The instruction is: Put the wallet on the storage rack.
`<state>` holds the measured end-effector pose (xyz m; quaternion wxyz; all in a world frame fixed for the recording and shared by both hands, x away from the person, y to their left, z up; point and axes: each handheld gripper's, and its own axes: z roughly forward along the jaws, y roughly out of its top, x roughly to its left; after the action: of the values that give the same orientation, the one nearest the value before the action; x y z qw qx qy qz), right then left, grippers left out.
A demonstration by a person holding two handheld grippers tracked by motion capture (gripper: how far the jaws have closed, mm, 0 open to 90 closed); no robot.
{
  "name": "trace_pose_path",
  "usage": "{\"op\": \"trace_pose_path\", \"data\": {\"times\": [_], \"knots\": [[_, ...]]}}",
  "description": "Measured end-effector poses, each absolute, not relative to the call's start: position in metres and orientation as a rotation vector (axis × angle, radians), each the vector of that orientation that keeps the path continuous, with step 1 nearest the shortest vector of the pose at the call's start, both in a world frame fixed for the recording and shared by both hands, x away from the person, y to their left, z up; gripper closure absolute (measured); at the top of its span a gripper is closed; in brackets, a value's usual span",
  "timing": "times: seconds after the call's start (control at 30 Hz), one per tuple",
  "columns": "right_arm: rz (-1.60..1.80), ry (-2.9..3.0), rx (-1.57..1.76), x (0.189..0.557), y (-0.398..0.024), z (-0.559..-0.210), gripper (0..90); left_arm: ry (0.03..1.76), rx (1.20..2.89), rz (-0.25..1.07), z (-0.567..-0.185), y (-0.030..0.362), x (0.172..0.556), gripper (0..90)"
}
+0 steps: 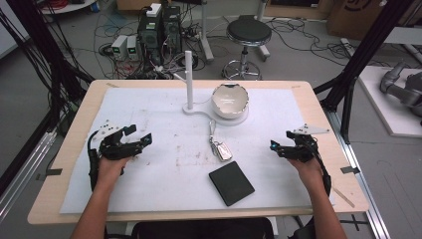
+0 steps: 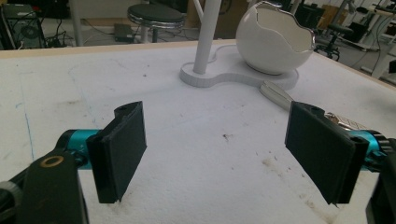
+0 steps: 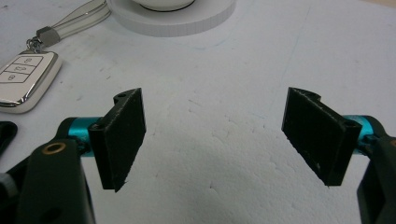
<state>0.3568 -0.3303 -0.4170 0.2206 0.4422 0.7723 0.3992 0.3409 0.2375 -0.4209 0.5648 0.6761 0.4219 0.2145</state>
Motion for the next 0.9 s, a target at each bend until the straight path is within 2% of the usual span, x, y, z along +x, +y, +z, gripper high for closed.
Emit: {"op": "trace_pose_path", "data": {"times": [0.33,0.63,0.67,0.7,0.83,0.87,0.9], "knots": [[1.131,2.144,1.188,0.349,-0.317,-0.415,21.6,0.994,1.598,0.504,-0.421,0.236,0.341,20.5],[1.192,2.263,1.085,0.333,-0.277,-0.417,22.0,0.992,1.614,0.497,-0.423,0.231,0.344,20.7],[1.196,2.285,1.070,0.332,-0.271,-0.418,23.5,0.990,1.618,0.496,-0.423,0.231,0.344,20.7],[1.199,2.342,1.021,0.329,-0.258,-0.420,29.4,0.991,1.621,0.499,-0.424,0.231,0.344,20.7],[1.176,2.416,0.976,0.327,-0.242,-0.423,33.2,0.994,1.619,0.493,-0.424,0.232,0.342,20.8],[1.176,2.474,0.950,0.326,-0.237,-0.427,40.5,0.995,1.618,0.493,-0.424,0.231,0.342,20.9],[1.173,2.498,0.950,0.326,-0.235,-0.429,42.2,0.989,1.623,0.492,-0.424,0.231,0.342,20.9]]}}
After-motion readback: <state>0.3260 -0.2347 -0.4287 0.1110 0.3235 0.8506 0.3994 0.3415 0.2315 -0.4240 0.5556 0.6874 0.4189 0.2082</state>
